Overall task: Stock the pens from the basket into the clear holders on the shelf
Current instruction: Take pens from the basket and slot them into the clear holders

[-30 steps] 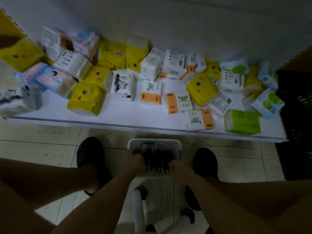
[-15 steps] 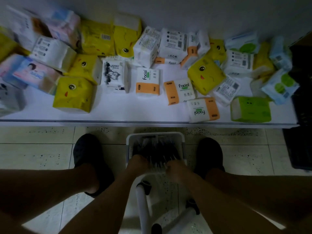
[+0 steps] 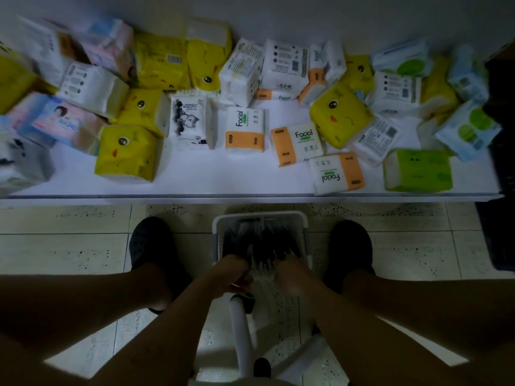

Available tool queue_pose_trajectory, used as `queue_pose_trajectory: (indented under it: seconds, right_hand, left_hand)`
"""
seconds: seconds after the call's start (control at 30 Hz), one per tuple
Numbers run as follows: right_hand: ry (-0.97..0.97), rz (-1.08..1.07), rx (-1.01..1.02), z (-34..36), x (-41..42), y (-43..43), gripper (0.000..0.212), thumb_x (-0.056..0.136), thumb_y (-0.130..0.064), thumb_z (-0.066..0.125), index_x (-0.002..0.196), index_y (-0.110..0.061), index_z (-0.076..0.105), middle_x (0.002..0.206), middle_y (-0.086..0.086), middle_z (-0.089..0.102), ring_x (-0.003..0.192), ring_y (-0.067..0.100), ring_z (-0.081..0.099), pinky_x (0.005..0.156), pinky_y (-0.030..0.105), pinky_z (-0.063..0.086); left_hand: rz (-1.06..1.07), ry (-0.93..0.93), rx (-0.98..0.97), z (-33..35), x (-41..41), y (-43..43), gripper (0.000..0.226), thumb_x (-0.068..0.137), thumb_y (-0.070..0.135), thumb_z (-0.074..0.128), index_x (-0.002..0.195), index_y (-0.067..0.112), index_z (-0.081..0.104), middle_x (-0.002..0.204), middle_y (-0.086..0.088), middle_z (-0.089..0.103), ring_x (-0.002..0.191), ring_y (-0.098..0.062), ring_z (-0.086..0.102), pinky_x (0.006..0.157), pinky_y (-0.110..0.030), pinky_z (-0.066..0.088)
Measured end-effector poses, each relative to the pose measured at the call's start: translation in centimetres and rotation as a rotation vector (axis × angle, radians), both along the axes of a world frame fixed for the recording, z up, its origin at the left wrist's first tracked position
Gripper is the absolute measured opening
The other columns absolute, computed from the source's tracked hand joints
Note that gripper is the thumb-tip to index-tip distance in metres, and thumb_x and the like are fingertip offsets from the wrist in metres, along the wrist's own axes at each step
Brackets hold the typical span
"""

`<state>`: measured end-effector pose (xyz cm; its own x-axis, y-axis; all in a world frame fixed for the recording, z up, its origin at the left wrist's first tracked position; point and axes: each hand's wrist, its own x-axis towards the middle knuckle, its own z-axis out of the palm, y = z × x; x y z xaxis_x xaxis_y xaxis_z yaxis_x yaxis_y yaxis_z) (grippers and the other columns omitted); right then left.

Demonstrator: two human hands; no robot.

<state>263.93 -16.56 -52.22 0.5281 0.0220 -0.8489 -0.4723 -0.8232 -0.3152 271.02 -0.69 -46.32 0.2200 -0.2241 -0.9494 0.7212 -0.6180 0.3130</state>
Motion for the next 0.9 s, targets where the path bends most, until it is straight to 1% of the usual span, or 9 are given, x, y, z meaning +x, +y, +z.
queue_pose_trajectory:
  seconds: [0.17,0.27,0.33,0.43,0.53,0.63,0.7,0.83,0.9]
  right_hand:
    - [-0.037,-0.005,-0.089,-0.1,0.3,0.8,0.030,0.098,-0.014,0.046,0.120,-0.002,0.060,0.131,0.021,0.051,0.120,0.033,0.049,0.102,0.037,0.043]
    - [-0.081,-0.039,-0.136,-0.2,0.4,0.6,0.030,0.102,-0.014,0.039,0.118,-0.002,0.062,0.126,0.016,0.058,0.117,0.026,0.054,0.095,0.026,0.040]
    - [-0.110,-0.088,-0.203,0.1,0.6,0.2,0.029,0.102,-0.015,0.041,0.109,-0.003,0.067,0.115,0.013,0.065,0.106,0.024,0.061,0.087,0.027,0.043]
    - [-0.141,-0.148,-0.214,0.5,1.5,-0.3,0.018,0.094,-0.011,0.053,0.094,-0.003,0.070,0.098,0.014,0.069,0.085,0.025,0.064,0.074,0.032,0.050]
    - [-0.128,-0.308,-0.147,1.4,2.1,-1.0,0.010,0.087,-0.013,0.062,0.083,-0.005,0.066,0.085,0.013,0.067,0.079,0.026,0.063,0.066,0.032,0.053]
    - [-0.110,-0.463,-0.033,2.2,1.7,-1.7,0.023,0.087,-0.008,0.059,0.065,-0.007,0.051,0.064,0.009,0.053,0.057,0.020,0.052,0.053,0.031,0.048]
    - [-0.080,-0.583,0.026,3.1,1.5,-2.1,0.017,0.089,-0.004,0.052,0.072,-0.005,0.051,0.068,0.014,0.054,0.061,0.025,0.054,0.063,0.040,0.056]
    - [-0.040,-0.651,0.084,5.5,1.2,-2.0,0.027,0.094,-0.003,0.044,0.068,-0.014,0.046,0.066,0.007,0.053,0.056,0.018,0.053,0.057,0.028,0.049]
    - [-0.092,-0.694,0.112,6.3,1.1,-1.6,0.030,0.098,-0.007,0.038,0.069,-0.010,0.048,0.069,0.010,0.053,0.060,0.022,0.054,0.062,0.031,0.046]
  left_hand:
    - [0.131,0.046,0.028,0.5,-0.1,0.6,0.021,0.099,0.017,0.043,0.082,0.009,0.054,0.066,-0.004,0.048,0.060,-0.014,0.045,0.062,-0.028,0.048]
    - [0.141,0.058,0.086,0.4,0.0,0.8,0.023,0.097,0.018,0.040,0.077,0.011,0.049,0.064,-0.003,0.041,0.056,-0.014,0.037,0.055,-0.026,0.038]
    - [0.128,0.047,0.113,0.3,0.0,0.8,0.026,0.098,0.025,0.040,0.078,0.011,0.048,0.064,-0.002,0.040,0.055,-0.014,0.036,0.054,-0.025,0.035]
    - [0.120,-0.078,0.131,-0.4,-0.2,0.4,0.039,0.103,0.039,0.034,0.092,0.007,0.053,0.073,-0.007,0.051,0.063,-0.016,0.048,0.060,-0.028,0.047]
    - [0.175,-0.141,0.094,-0.1,-0.3,-0.3,0.041,0.105,0.034,0.027,0.100,0.006,0.056,0.072,-0.012,0.064,0.066,-0.020,0.061,0.063,-0.029,0.052]
    - [0.124,-0.153,0.033,0.8,-0.4,-0.9,0.036,0.106,0.024,0.027,0.099,0.006,0.058,0.077,-0.013,0.070,0.068,-0.021,0.065,0.063,-0.027,0.051]
    - [0.102,-0.163,0.016,1.4,-0.4,-1.2,0.029,0.103,0.015,0.033,0.093,0.004,0.059,0.080,-0.015,0.066,0.069,-0.023,0.061,0.064,-0.029,0.050]
    - [0.101,-0.243,0.002,3.0,-0.4,-1.8,0.033,0.099,0.002,0.034,0.073,0.005,0.055,0.070,-0.014,0.054,0.059,-0.021,0.049,0.061,-0.034,0.042]
    - [0.122,-0.310,-0.036,4.3,-0.5,-2.0,0.030,0.101,0.010,0.033,0.079,0.009,0.054,0.069,-0.011,0.051,0.058,-0.019,0.045,0.057,-0.032,0.039]
